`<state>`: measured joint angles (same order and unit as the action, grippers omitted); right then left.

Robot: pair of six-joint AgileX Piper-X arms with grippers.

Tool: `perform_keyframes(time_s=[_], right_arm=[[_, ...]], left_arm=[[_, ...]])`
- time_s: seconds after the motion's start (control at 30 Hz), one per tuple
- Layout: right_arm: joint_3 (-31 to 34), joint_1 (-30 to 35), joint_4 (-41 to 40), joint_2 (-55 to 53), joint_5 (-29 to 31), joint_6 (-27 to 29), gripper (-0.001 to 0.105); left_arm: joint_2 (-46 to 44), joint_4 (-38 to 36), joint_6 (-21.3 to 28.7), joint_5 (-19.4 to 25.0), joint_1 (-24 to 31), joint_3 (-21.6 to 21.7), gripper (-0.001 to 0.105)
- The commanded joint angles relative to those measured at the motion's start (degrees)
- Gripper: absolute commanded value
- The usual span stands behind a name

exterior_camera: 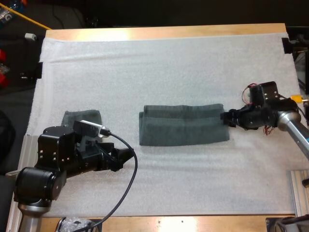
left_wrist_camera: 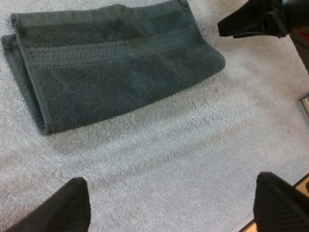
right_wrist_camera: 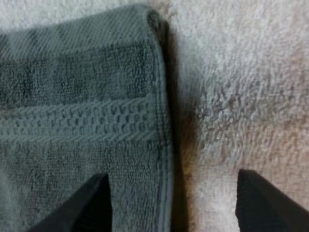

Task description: Pick towel from pile, fold and stack

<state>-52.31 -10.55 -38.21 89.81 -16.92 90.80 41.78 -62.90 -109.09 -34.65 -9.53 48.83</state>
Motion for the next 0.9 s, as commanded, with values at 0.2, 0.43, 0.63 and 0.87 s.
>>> perform_keyframes(time_s=[0.2,0.43,0.63,0.87], right_arm=[[-0.46,1.21,6.8,6.16,-11.65,-3.88,0.055],[-0.46,1.21,9.63,11.17,-16.99,-8.76,0.055],[-0.34,1.21,8.9,11.88,-18.53,-8.75,0.052],[-0.35,1.21,7.19,11.67,-18.48,-8.75,0.015]], left_arm=[[-0.28,0.03,0.18,0.61,-0.29,0.38,0.068],[-0.28,-0.28,0.18,0.61,-0.29,0.38,0.068],[-0.28,-0.28,0.18,0.61,-0.29,0.38,0.068],[-0.28,-0.28,0.18,0.61,-0.29,0.38,0.068]])
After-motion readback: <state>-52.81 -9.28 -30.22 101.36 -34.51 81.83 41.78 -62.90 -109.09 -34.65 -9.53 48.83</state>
